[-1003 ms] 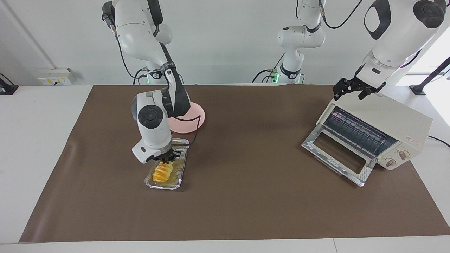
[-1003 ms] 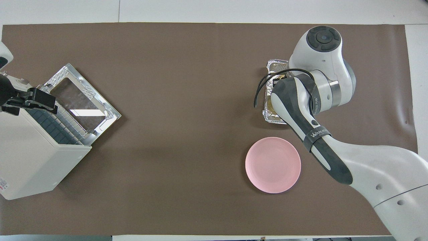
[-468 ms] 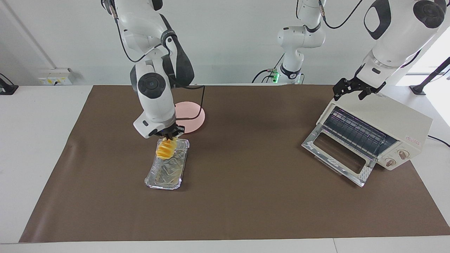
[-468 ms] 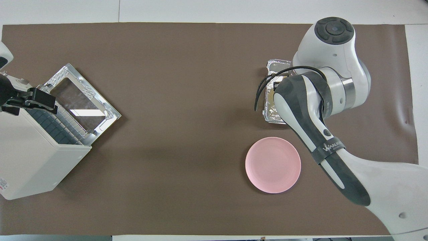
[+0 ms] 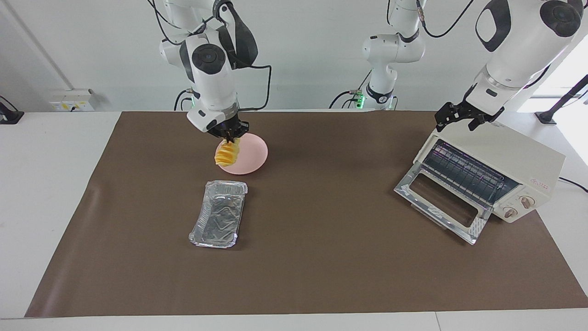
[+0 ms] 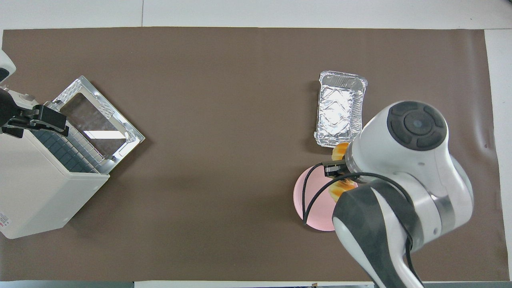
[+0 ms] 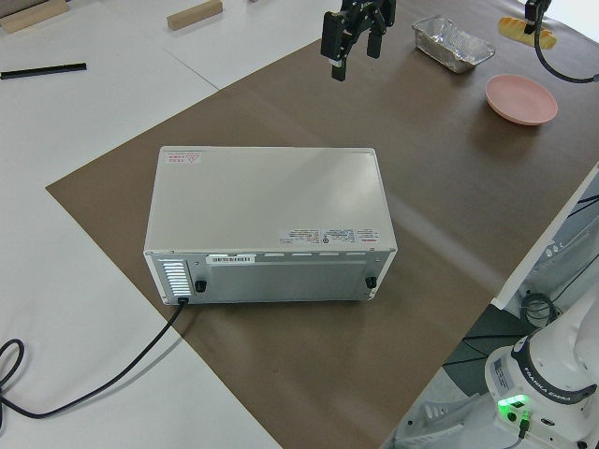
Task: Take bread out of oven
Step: 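Lift the bread out and carry it to the pink plate with the right gripper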
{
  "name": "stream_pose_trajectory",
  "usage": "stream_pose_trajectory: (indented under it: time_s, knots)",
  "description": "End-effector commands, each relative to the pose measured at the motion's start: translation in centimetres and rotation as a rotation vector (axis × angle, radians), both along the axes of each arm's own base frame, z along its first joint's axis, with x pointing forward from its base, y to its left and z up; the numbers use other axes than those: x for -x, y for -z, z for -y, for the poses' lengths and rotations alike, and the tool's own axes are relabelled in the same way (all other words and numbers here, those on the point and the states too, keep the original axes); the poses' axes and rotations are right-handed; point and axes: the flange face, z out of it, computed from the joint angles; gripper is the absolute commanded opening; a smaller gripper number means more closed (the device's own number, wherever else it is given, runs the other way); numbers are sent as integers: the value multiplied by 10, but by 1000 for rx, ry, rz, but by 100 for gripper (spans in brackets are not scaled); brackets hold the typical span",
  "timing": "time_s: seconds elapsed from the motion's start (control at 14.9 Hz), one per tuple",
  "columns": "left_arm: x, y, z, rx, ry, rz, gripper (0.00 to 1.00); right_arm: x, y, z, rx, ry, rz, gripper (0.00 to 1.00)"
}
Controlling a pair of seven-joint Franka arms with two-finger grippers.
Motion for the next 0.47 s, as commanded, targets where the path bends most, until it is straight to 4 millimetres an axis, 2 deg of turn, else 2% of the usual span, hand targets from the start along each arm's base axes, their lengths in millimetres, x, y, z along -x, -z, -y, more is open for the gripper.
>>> stream_pose_trajectory:
  time_s: [0.0,0.07,0.13,0.4]
  knots:
    - [9,-4,-5,-2,8,4,100,75,24,-7,-15,5,58,0]
    - [8,-3,-5,-2,8,3,100,91,34,-17,-19,-11,73,0]
    - [9,-4,-5,-2,8,4,100,99,45,-18,-22,-9,82,0]
    - [8,-3,-5,-2,8,3,100,105,89,-13,-46,-20,132,0]
